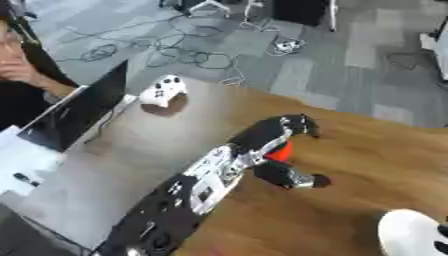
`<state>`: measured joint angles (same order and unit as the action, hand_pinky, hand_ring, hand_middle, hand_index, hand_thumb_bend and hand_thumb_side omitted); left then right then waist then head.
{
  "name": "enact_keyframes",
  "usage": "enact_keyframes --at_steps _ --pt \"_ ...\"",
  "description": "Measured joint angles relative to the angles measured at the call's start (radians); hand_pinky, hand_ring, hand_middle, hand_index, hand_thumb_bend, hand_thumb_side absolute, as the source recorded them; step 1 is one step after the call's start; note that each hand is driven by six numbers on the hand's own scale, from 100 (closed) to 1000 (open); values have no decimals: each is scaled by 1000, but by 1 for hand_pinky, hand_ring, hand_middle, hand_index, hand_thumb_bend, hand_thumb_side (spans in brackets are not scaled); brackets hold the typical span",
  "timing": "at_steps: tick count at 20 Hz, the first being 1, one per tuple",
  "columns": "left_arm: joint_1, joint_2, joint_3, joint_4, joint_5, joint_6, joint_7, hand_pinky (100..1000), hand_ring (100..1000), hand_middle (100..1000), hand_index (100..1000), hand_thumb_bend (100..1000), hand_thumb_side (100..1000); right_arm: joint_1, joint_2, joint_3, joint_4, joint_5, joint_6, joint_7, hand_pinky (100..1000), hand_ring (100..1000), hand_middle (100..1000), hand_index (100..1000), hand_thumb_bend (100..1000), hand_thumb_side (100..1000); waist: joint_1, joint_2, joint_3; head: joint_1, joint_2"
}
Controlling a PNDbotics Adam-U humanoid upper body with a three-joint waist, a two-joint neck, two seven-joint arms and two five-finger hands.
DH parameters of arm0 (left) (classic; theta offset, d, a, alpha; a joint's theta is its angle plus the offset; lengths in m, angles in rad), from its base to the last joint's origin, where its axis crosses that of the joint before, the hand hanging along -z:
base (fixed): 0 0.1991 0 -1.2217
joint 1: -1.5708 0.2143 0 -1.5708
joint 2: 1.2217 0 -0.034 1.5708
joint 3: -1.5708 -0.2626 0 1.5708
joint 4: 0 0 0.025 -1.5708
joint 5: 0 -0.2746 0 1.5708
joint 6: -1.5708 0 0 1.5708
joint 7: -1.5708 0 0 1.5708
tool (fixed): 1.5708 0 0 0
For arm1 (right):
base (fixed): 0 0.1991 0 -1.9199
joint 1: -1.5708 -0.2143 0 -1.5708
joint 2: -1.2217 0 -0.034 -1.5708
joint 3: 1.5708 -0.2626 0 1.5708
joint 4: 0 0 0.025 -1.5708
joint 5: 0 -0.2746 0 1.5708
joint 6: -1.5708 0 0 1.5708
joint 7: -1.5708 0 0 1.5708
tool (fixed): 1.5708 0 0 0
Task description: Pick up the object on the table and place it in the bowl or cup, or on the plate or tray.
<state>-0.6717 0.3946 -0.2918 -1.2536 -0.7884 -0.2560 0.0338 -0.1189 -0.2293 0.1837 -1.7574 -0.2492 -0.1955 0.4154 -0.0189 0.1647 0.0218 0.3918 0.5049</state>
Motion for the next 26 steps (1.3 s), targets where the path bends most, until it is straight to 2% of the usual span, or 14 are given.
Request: enact_keyframes --at_steps 3,7,15,19,22,26 --pt "-6 -16 5 63 -95 -8 -7 735 795 808 793 585 814 0 0 0 0 -1 -3 3 916 948 941 928 100 846 -8 0 -4 8 -1" --pt "-8 -34 6 116 -180 -18 -12 735 795 809 795 557 826 1 1 2 -2 -3 -5 5 916 948 942 928 100 843 -19 0 -13 21 -2" --pt "-19 -54 5 155 -245 -44 -12 733 788 805 793 542 813 9 9 5 -5 -8 -8 8 916 948 942 928 100 842 -28 -3 -21 35 -2" --pt "-26 -53 -4 139 -269 -57 -10 727 775 801 791 549 821 9 9 5 -5 -12 -8 8 917 949 943 929 100 845 -27 -6 -21 40 -5" --pt "-45 -52 -14 88 -272 -63 -14 720 773 794 781 572 821 9 9 5 -5 -12 -8 9 917 949 943 929 100 846 -26 -6 -20 40 -9" --pt "-78 -51 -29 -13 -187 -50 -28 709 764 789 778 588 820 10 9 5 -5 -12 -4 12 917 950 943 929 100 848 -22 -13 -19 40 -9"
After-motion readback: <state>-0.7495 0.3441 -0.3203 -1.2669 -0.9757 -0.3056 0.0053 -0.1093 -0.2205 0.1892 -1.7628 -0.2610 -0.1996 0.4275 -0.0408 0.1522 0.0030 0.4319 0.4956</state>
